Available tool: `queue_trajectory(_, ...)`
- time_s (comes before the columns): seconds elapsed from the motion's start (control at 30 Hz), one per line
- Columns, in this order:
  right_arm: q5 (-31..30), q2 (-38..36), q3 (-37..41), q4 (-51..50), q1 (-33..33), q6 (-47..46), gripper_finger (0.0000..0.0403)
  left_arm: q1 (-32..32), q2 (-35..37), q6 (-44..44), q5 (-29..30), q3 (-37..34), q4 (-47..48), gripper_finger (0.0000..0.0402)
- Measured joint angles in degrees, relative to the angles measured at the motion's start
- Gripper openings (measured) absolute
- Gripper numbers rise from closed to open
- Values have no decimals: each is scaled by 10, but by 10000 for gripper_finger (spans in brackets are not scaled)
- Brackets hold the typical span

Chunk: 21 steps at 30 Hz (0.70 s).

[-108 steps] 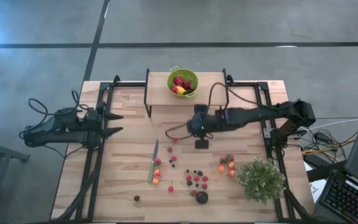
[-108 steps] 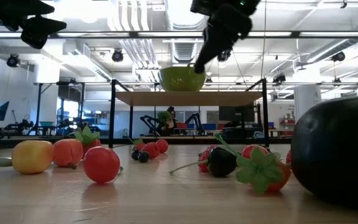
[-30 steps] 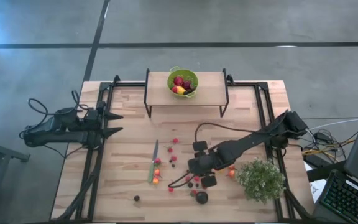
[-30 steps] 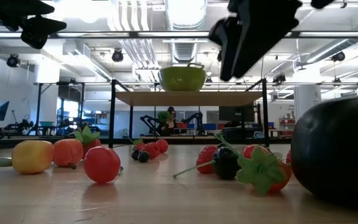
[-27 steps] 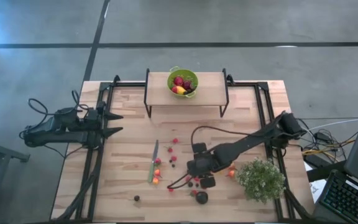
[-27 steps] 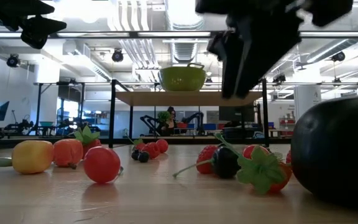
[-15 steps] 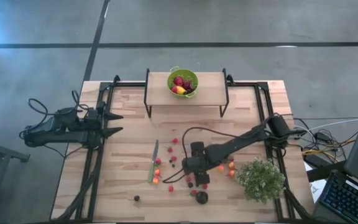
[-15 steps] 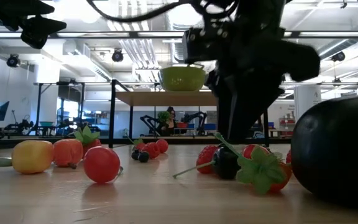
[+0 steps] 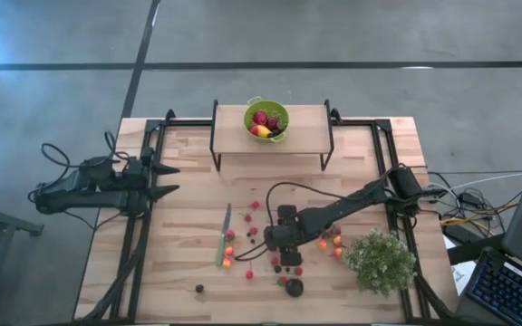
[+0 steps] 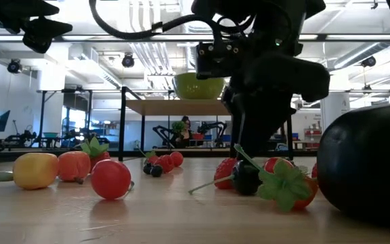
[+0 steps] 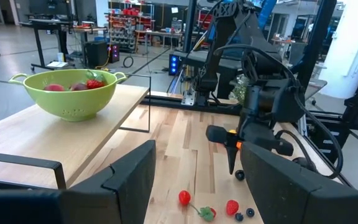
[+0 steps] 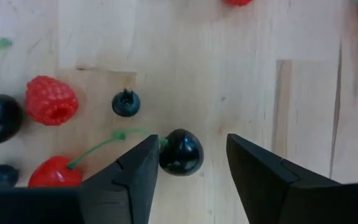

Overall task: Pick & Place Fruit
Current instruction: Put the black cherry into the green colander on the shelf

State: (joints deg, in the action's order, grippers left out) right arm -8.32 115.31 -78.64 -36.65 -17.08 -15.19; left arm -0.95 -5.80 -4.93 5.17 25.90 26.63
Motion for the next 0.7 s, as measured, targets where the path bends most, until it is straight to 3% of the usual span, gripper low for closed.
queue_trajectory(0.7, 0, 1, 40, 59, 0, -42, 130, 0, 0, 0, 0, 0, 0, 241)
